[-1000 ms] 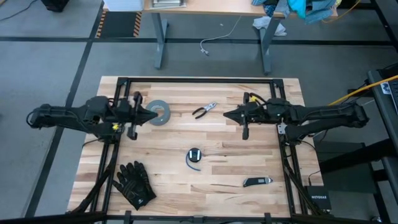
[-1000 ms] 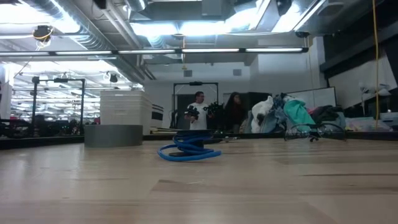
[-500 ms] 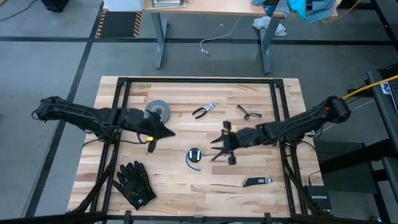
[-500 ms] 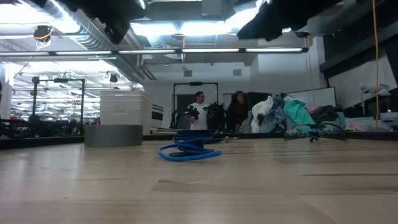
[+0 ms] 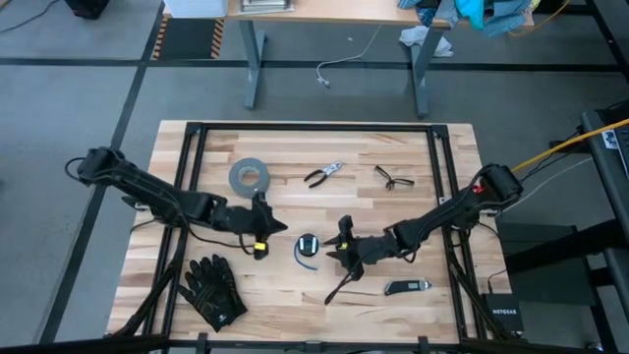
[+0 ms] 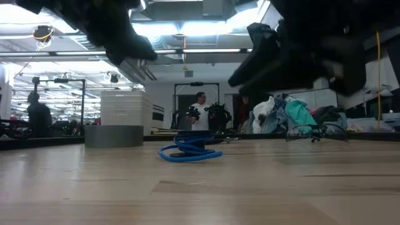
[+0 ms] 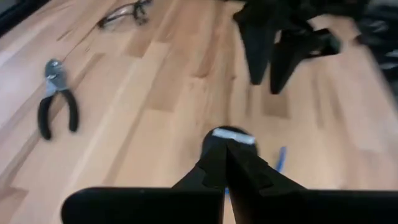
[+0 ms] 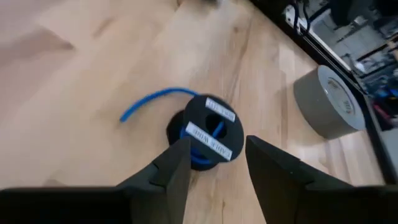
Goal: Coil cords
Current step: Uncoil the blue wire cable from the black spool
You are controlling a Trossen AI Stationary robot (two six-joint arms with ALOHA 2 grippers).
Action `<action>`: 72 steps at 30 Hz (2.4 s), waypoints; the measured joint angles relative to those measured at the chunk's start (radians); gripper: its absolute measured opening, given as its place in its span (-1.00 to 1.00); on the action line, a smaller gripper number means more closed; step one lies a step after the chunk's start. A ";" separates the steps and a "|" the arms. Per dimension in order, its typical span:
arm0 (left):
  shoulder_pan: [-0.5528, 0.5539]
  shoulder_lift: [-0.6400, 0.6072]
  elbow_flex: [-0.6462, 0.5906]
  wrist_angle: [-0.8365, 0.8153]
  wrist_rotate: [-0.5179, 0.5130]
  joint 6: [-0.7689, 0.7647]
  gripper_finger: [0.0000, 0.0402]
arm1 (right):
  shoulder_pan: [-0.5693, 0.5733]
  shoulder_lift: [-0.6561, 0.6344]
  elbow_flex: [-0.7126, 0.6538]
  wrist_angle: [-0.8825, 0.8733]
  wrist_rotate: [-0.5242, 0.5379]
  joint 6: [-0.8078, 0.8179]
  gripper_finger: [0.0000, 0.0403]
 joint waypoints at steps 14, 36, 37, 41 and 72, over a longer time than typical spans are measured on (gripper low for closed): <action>-0.147 0.238 0.000 0.087 -0.251 -0.015 -0.99 | 0.012 0.158 0.000 0.157 0.103 -0.160 -0.05; -0.224 0.259 0.000 0.142 -0.311 -0.093 -0.99 | 0.022 0.287 0.160 0.052 0.208 -0.306 -0.07; -0.226 0.259 0.000 0.146 -0.312 -0.094 -0.99 | 0.024 0.287 0.160 0.051 0.209 -0.305 -0.07; -0.227 0.259 0.000 0.170 -0.313 -0.095 -0.99 | 0.024 0.287 0.160 0.051 0.211 -0.315 -0.07; -0.225 0.259 0.000 0.218 -0.313 -0.087 -0.99 | 0.015 0.296 0.161 0.035 0.233 -0.409 -0.28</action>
